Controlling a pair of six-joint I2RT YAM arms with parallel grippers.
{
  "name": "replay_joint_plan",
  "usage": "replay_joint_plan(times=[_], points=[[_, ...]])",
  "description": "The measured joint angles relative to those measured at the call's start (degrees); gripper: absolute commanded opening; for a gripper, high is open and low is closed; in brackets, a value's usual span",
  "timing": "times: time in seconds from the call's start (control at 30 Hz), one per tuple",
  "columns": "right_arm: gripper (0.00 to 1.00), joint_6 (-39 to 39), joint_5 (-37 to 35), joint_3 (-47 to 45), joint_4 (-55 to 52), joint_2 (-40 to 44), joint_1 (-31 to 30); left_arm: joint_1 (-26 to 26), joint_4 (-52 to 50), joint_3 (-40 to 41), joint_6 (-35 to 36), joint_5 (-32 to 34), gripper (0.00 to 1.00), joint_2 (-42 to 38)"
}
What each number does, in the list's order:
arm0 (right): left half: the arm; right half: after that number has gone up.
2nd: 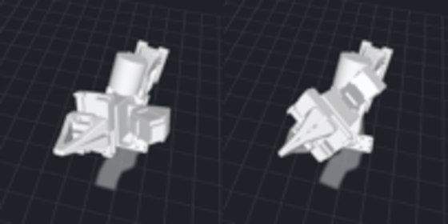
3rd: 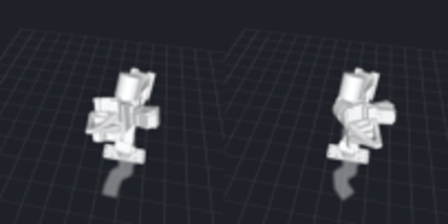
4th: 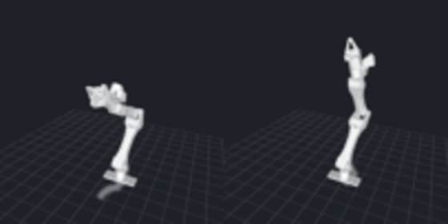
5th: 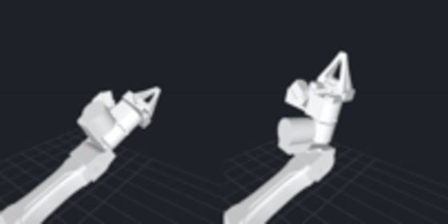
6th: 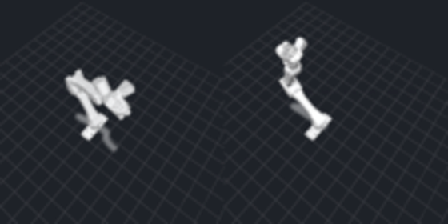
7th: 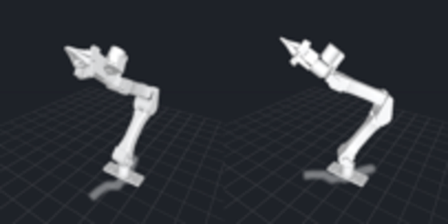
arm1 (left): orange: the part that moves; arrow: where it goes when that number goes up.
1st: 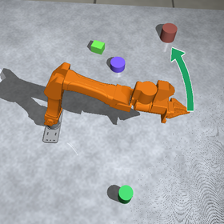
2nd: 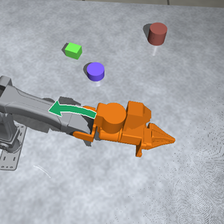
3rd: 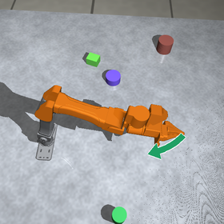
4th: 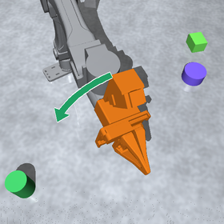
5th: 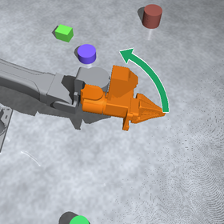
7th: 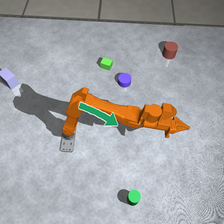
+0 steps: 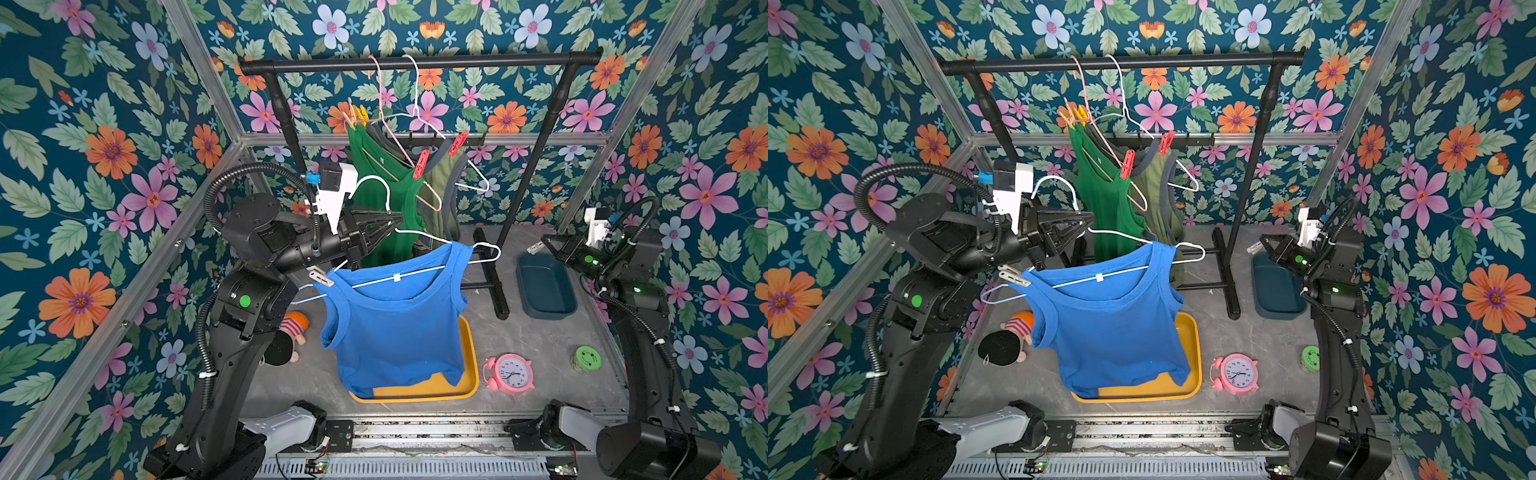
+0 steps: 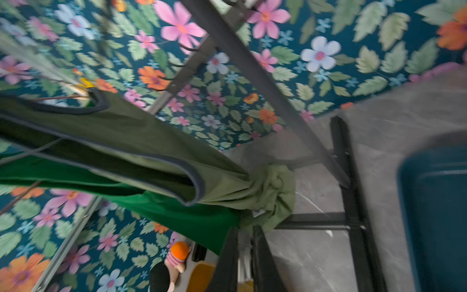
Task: Remove the clothespins securing tank tops to the hanger
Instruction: Place the clothespin in the storage box.
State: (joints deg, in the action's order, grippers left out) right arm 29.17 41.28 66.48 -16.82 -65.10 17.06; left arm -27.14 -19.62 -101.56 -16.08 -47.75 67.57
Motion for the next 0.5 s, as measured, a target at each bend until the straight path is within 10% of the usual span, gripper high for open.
replay_joint_plan(times=[0.5], points=[[0.11, -3.1, -25.94, -7.89, -3.04, -10.75, 0.9, 0.02, 6.08, 8.24, -0.33, -1.64, 0.0, -3.85]])
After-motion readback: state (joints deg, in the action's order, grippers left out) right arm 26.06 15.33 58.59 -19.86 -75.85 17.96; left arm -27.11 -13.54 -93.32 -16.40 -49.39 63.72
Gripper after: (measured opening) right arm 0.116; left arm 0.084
